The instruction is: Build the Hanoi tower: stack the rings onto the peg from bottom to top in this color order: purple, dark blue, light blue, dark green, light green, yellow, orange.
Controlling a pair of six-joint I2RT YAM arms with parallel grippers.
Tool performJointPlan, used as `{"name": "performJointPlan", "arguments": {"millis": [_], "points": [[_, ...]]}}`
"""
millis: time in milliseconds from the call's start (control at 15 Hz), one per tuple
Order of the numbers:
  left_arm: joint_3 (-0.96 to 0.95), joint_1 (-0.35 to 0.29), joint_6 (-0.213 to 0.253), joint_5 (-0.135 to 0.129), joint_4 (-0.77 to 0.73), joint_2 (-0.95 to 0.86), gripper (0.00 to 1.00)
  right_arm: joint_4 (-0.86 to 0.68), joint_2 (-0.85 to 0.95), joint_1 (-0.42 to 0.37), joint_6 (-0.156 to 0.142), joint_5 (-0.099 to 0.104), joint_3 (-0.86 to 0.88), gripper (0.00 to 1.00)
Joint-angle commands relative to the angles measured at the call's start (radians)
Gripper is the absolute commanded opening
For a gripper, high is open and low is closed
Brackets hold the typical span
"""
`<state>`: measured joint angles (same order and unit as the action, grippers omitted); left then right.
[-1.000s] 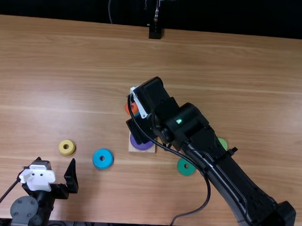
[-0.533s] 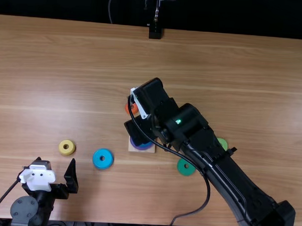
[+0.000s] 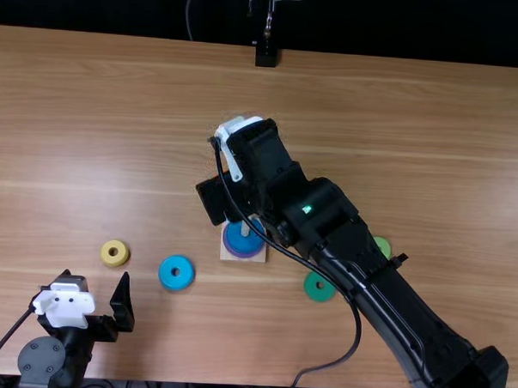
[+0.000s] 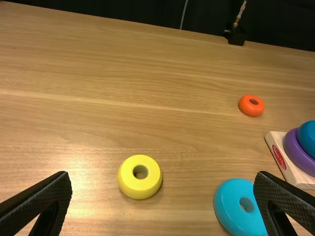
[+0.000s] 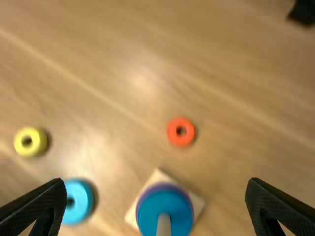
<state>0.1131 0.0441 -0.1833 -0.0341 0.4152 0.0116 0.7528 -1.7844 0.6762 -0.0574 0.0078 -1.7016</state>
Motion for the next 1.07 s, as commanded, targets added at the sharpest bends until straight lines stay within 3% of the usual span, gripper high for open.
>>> {"name": "performJointPlan", "arguments": {"millis": [0, 133, 467, 667, 733, 867, 933, 1000], "points": [[-0.113, -0.007, 0.01, -0.01, 0.084, -0.012, 1.0, -0.041, 0.108, 0.002, -0.007, 0.009, 0.011, 1.0], [-0.113, -0.007, 0.01, -0.01, 0.084, -0.012, 1.0, -0.144, 0.175, -0.027, -0.001, 0.007, 0.082, 1.0], [-0.113, -0.007, 0.01, -0.01, 0.084, -0.012, 1.0, -0.498, 0.442, -0.265, 0.011, 0.005, 0.398, 1.0], [-0.113, -0.007, 0.01, -0.01, 0.084, -0.012, 1.0, -0.59, 0.592, -0.426, 0.01, -0.01, 0.571, 1.0], [-0.113, -0.007, 0.01, -0.01, 0.084, -0.012, 1.0, -0.59, 0.648, -0.472, 0.01, -0.039, 0.623, 1.0], [-0.113, -0.007, 0.01, -0.01, 0.084, -0.012, 1.0, -0.592, 0.746, -0.53, 0.008, -0.124, 0.723, 1.0], [-0.113, -0.007, 0.01, -0.01, 0.084, -0.012, 1.0, -0.593, 0.806, -0.555, 0.01, -0.135, 0.786, 1.0], [-0.113, -0.007, 0.01, -0.01, 0.084, -0.012, 1.0, -0.604, 0.879, -0.578, 0.01, -0.133, 0.849, 1.0]]}}
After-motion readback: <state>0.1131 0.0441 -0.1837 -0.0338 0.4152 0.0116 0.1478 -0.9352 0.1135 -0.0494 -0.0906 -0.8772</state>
